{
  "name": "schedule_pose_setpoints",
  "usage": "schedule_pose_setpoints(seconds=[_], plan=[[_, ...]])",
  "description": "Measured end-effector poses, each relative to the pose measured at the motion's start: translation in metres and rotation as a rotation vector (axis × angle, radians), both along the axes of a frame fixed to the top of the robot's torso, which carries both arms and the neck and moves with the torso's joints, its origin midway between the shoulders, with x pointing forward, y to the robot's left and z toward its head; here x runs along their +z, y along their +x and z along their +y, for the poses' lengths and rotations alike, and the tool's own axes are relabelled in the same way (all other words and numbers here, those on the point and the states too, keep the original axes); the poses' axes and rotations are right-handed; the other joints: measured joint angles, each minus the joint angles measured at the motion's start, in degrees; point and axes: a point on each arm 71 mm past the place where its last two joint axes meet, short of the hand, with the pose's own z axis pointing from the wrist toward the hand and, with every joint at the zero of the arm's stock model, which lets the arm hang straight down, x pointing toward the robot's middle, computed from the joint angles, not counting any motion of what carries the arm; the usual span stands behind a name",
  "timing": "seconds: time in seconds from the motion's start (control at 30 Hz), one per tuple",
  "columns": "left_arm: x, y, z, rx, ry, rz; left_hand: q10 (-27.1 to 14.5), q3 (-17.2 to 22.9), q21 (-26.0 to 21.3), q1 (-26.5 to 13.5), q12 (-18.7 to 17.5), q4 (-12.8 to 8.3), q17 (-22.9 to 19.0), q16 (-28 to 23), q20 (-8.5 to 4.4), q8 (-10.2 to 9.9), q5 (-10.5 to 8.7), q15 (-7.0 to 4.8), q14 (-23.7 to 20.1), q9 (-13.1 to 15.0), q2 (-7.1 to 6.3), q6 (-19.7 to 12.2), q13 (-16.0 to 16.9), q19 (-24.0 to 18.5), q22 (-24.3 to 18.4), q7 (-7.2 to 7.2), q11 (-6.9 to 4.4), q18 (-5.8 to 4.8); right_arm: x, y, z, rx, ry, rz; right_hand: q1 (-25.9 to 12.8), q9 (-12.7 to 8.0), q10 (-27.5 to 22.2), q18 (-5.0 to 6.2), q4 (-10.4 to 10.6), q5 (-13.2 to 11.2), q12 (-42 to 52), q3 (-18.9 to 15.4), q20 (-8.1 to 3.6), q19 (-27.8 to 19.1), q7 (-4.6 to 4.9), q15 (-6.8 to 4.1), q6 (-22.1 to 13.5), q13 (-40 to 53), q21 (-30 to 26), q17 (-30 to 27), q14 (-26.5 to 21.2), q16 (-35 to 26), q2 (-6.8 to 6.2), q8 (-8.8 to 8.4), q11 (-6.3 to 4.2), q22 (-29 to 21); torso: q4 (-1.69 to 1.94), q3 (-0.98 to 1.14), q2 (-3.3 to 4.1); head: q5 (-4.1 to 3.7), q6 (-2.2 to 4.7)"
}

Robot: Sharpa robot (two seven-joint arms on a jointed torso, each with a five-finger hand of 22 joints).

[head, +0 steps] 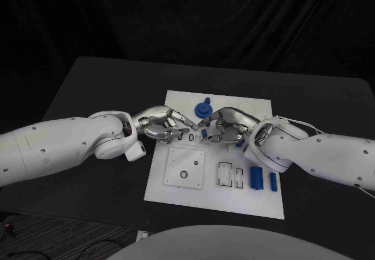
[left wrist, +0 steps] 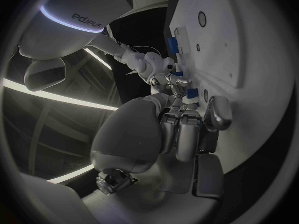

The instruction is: Assemble the parts on the task board

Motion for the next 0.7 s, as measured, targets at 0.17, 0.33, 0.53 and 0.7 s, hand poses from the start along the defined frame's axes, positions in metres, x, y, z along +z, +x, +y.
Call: schedule_pose_setpoints(seconds=[0.17, 0.33, 0.53, 0.7], plan=[[0.0, 0.0, 0.0, 0.001, 0.001, 0.001, 0.0, 0.0, 0.0, 0.0, 0.0, 0.0, 0.0, 0.0, 0.0, 0.0, 0.0, 0.0, 0.0, 0.0, 0.0, 0.0, 0.0, 0.0, 0.0, 0.0, 0.0, 0.0, 0.0, -0.001, -0.001, 0.001, 0.002, -0.002, -0.2, -0.8, 0.0, -0.5, 1.8, -0.2, -0.1, -0.7, -0.29, 0.1, -0.28, -0.1, -1.3, 0.0, -0.1, 0.0, 0.0, 0.0, -0.82, 0.0, 0.0, 0.0, -0.01, 0.0, 0.0, 0.01, 0.0], [0.0, 0.0, 0.002, 0.003, 0.002, 0.001, 0.0, 0.0, 0.0, 0.0, 0.0, 0.0, 0.0, 0.0, 0.0, 0.0, 0.0, 0.0, 0.0, 0.0, 0.0, 0.0, 0.0, 0.0, 0.0, 0.0, 0.0, 0.0, 0.001, -0.002, -0.005, -0.003, 0.013, -0.014, -0.9, -1.1, 0.0, -1.9, 4.0, -0.2, -0.1, -1.4, -0.38, 0.2, -0.22, -0.1, -1.4, 0.0, 0.2, 0.0, 0.0, 0.0, -1.92, 0.19, 0.01, 0.0, 0.0, 0.0, -0.01, 0.17, 0.0], [0.001, -0.002, 0.005, 0.01, 0.002, 0.001, -0.1, 0.0, -0.1, 0.0, 0.0, 0.0, 0.0, 0.0, -0.03, 0.2, 0.0, -0.2, 0.2, 0.0, 0.0, 0.2, 0.0, 0.0, 0.0, 0.2, -0.06, 0.0, 0.019, 0.002, -0.016, -0.028, 0.037, -0.078, -4.4, -1.5, 0.0, -1.73, 4.6, -0.2, -0.1, -3.6, -0.37, 0.2, 0.31, -0.1, -0.8, 0.0, 0.5, 0.0, 0.0, 0.0, -2.19, 0.74, 0.01, 0.0, 0.01, 0.0, -0.06, 0.28, 0.0], [0.002, -0.004, 0.011, 0.028, 0.003, -0.005, 0.0, 0.0, -0.2, -0.3, 0.0, 0.0, 0.0, 0.0, -0.21, 0.2, 0.0, -0.2, 0.2, 0.0, -0.31, 0.0, 0.0, -0.2, 0.0, -0.02, -0.41, -0.01, 0.055, 0.008, -0.024, -0.041, 0.075, -0.176, -12.3, -2.0, 0.0, -1.73, 4.7, -0.2, -0.7, -5.2, -0.14, 0.0, 0.92, -0.1, -0.2, 0.0, -0.4, 0.0, 0.0, -0.1, -1.5, 1.13, 0.02, 0.0, 0.01, -0.02, -0.07, 0.49, 0.0]])
